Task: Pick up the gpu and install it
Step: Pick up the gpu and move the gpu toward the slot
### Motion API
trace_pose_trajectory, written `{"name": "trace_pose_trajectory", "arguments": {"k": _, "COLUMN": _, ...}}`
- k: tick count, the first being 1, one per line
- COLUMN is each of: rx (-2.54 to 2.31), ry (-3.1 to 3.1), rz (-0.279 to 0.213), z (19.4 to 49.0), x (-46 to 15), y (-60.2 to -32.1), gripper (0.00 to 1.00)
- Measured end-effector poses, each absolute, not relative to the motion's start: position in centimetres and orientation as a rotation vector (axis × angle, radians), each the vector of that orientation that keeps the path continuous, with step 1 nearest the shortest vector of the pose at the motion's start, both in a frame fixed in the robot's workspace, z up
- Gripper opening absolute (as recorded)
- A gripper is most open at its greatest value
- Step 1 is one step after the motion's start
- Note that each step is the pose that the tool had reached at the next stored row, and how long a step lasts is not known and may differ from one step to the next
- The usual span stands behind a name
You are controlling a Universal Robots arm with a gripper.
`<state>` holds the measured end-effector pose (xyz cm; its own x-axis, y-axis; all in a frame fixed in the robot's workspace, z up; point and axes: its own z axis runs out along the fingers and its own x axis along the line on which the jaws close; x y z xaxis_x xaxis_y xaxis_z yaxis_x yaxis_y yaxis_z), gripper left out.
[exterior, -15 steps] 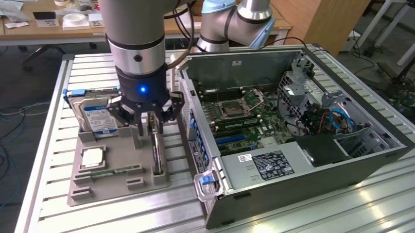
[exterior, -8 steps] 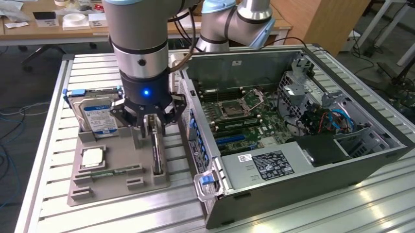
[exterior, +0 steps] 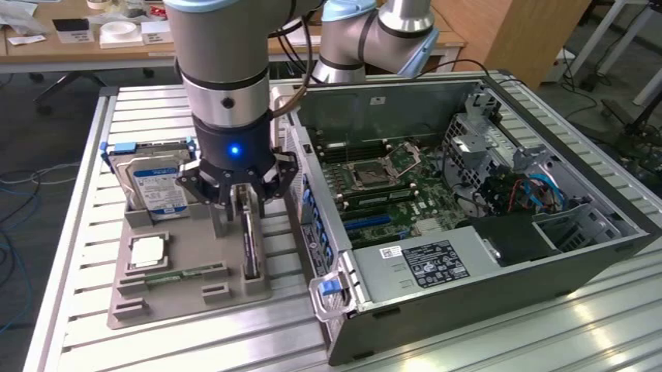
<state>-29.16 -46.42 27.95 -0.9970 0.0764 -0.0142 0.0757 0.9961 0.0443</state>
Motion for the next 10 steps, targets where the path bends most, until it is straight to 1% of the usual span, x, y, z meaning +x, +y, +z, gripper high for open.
{"name": "trace_pose_trajectory", "arguments": {"k": 10, "rx": 0.119, "ry": 3.123, "rz": 0.068, "z": 26.2, "x": -29.2, "y": -46.4, "gripper": 0.47}}
